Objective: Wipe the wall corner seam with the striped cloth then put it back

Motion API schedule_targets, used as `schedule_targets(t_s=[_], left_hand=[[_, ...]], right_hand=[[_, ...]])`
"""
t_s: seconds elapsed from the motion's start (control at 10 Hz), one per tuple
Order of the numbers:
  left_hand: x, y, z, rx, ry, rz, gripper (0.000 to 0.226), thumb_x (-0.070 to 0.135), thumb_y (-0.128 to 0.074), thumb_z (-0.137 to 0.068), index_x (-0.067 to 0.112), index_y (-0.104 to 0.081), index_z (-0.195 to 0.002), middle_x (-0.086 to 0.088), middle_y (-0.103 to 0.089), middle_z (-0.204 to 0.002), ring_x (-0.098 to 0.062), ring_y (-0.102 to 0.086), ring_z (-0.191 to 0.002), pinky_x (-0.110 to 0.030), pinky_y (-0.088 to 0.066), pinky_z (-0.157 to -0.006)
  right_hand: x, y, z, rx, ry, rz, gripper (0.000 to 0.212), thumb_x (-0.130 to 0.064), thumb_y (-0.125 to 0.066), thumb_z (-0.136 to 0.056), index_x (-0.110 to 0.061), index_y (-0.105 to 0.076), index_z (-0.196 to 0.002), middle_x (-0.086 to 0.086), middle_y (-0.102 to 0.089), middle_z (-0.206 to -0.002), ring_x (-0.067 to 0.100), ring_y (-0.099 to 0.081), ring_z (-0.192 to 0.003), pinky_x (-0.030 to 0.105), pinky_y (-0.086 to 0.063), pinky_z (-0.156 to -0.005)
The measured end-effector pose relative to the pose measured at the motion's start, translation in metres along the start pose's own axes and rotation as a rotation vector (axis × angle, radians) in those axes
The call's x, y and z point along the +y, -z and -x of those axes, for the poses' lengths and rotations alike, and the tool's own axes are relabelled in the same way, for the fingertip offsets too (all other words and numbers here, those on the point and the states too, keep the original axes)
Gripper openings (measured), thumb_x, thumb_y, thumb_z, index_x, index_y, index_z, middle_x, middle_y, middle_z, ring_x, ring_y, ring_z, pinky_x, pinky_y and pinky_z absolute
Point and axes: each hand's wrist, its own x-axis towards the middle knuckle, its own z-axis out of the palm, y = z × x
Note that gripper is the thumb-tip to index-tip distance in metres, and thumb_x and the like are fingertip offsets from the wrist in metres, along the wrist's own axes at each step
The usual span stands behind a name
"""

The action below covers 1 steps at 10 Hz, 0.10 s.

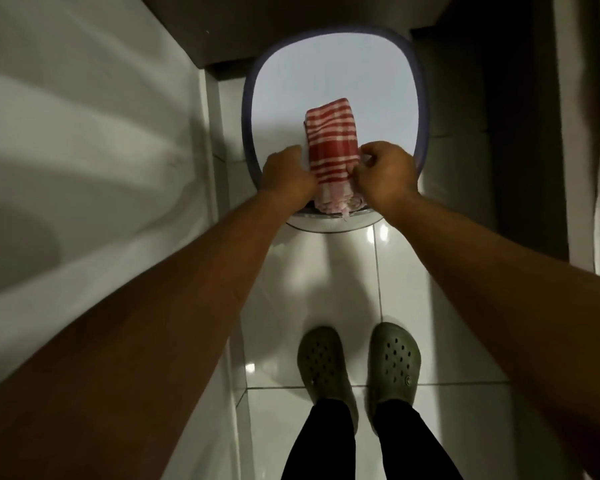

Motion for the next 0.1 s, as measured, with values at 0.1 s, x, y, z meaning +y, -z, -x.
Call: schedule_targets(t_s=[0.1], left_hand=[[-0.0138,0.0174,0.0145,0.028,0.074,-0.079,0.038,0.014,-0.059,-0.095,0.006,-0.053,-0.131,-0.016,-0.062,-0.122,-0.031,-0.062,-0.112,-0.035,-0.053,-0.088]], right_hand=[[-0.0018,0.0171,0.0165,-0.061,-0.079,-0.089,0.043,-0.025,-0.061,-0.095,-0.009,-0.054,-0.135,0.013,-0.064,-0.132,0.034,-0.063,-0.116,0.044,-0.054,-0.098]])
